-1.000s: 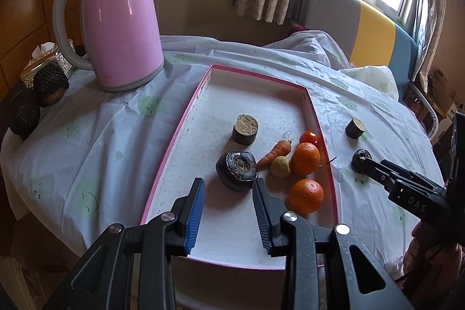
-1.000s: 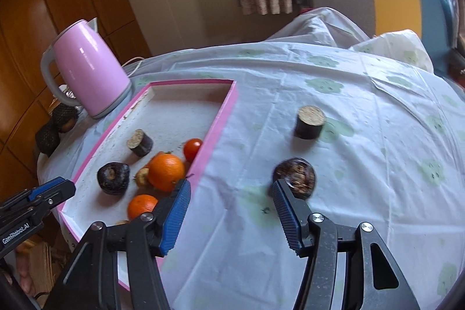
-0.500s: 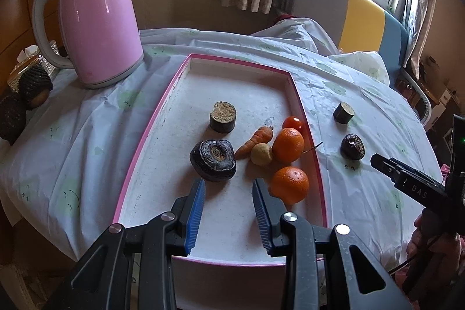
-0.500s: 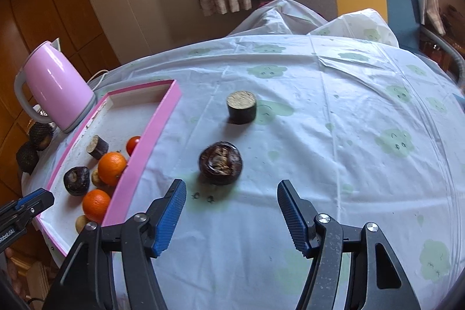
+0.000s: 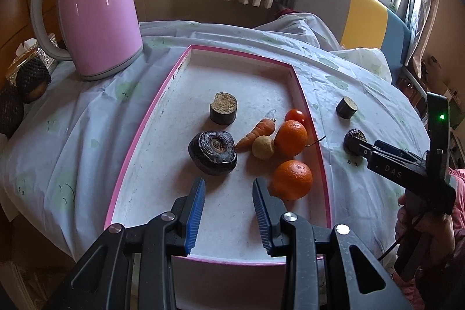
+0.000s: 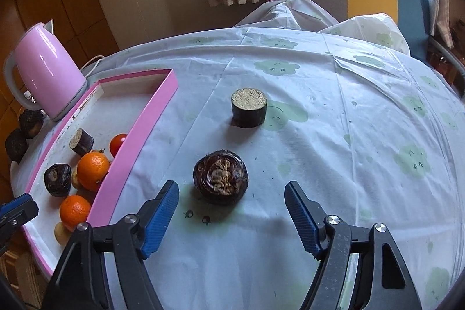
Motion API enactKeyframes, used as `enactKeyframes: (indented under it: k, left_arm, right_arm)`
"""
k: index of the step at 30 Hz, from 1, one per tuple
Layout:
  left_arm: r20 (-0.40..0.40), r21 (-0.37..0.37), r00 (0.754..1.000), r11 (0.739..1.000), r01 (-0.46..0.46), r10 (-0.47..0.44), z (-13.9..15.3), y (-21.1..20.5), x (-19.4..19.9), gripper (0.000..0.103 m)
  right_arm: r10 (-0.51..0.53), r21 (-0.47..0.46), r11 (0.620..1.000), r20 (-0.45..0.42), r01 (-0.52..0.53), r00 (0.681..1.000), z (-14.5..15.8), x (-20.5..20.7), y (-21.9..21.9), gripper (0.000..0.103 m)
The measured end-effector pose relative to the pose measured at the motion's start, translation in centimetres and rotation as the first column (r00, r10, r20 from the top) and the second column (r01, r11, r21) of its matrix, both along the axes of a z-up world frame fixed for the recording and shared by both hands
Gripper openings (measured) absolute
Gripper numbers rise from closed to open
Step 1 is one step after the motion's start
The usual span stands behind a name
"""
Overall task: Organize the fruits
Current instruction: 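Move the right tool to the dark round fruit and grasp it, then grasp the dark cut slice with the left tool while the right tool holds the dark fruit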
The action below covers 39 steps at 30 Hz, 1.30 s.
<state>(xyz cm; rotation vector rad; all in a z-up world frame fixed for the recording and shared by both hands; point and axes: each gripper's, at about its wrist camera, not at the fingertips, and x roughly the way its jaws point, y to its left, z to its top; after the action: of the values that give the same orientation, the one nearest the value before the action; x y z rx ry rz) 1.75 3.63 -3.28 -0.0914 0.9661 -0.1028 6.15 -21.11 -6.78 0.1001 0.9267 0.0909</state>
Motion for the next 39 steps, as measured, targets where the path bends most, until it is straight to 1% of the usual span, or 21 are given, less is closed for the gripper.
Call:
enactKeyframes:
  k: [2,4,5,6,7,8,12,15,18,21,23,25,26,28,34,36,39]
  left_arm:
    - [-0.003,0.000,1.000,1.000,0.000,0.000,0.0,0.0,0.0,0.034]
    - [-0.001,0.002,1.000,1.000,0.000,0.000,0.0,0.0,0.0,0.034]
    - [0.001,0.002,1.000,1.000,0.000,0.000,0.0,0.0,0.0,0.034]
    - [0.001,0.001,1.000,1.000,-0.002,0.002,0.0,0.0,0.1,0.034]
    - [-0.002,0.001,1.000,1.000,-0.004,0.004,0.0,0.0,0.1,0.034]
    - [-0.005,0.001,1.000,1.000,-0.004,0.004,-0.1,0.0,0.1,0.034]
    - [-0.006,0.005,1.000,1.000,0.002,-0.002,-0.1,-0.3,0.2,0.034]
    - [-0.011,0.004,1.000,1.000,0.011,-0.011,-0.1,-0.6,0.2,0.034]
    - [-0.011,-0.002,1.000,1.000,0.018,-0.018,0.0,-0.9,0.2,0.034]
    - [-0.006,0.000,1.000,1.000,0.025,-0.025,0.2,-1.2,0.1,0.034]
    - [-0.008,0.005,1.000,1.000,0.027,-0.027,0.3,-1.4,0.1,0.034]
    - [-0.011,0.017,0.999,0.999,0.031,-0.031,0.3,-1.6,0.1,0.034]
    - [-0.011,0.022,0.999,0.999,0.035,-0.035,0.3,-1.8,0.0,0.034]
    - [-0.010,0.035,0.999,0.998,0.045,-0.044,0.4,-2.1,0.0,0.034]
    - [-0.010,0.054,0.997,0.996,0.076,-0.075,0.6,-3.3,0.1,0.034]
    - [-0.008,0.063,0.996,0.994,0.090,-0.090,0.7,-3.9,0.2,0.034]
    - [-0.008,0.069,0.994,0.992,0.106,-0.105,1.0,-4.6,0.5,0.034]
  right_arm:
    - [0.025,-0.028,0.999,-0.005,-0.025,1.000,-0.4,0.9,0.7,0.076]
    - [0.045,-0.053,0.998,-0.034,-0.047,0.998,-1.0,1.5,1.3,0.075]
    - [0.056,-0.060,0.996,-0.044,-0.059,0.997,-1.1,1.6,1.5,0.067]
    - [0.062,-0.088,0.994,-0.036,-0.065,0.997,-1.1,1.5,1.6,0.047]
    - [0.071,-0.112,0.991,-0.032,-0.074,0.997,-1.0,1.3,1.6,0.043]
    - [0.060,-0.129,0.990,-0.031,-0.064,0.998,-0.9,1.1,1.3,0.043]
    - [-0.003,-0.133,0.991,-0.026,-0.001,1.000,-0.3,0.4,-1.7,0.043]
    - [-0.071,-0.158,0.985,-0.011,0.068,0.997,0.1,-0.4,-4.5,0.043]
    - [-0.138,-0.158,0.978,-0.007,0.135,0.990,0.0,-0.8,-7.3,0.043]
    - [-0.184,-0.170,0.969,-0.011,0.179,0.983,-0.6,-1.1,-9.0,0.044]
    - [-0.185,-0.164,0.969,0.014,0.184,0.983,-0.8,-1.5,-9.4,0.044]
    - [-0.180,-0.179,0.967,0.033,0.183,0.983,-0.9,-1.8,-9.1,0.044]
    - [-0.178,-0.188,0.965,0.042,0.183,0.983,-1.0,-2.0,-9.0,0.046]
    - [-0.178,-0.195,0.963,0.057,0.186,0.982,-1.1,-2.1,-8.9,0.047]
    - [-0.190,-0.125,0.972,0.066,0.197,0.980,-1.4,-2.2,-9.8,0.051]
    - [-0.183,-0.105,0.976,0.067,0.190,0.981,-1.5,-2.2,-10.0,0.058]
    - [-0.170,-0.090,0.980,0.067,0.176,0.983,-1.6,-2.1,-10.0,0.062]
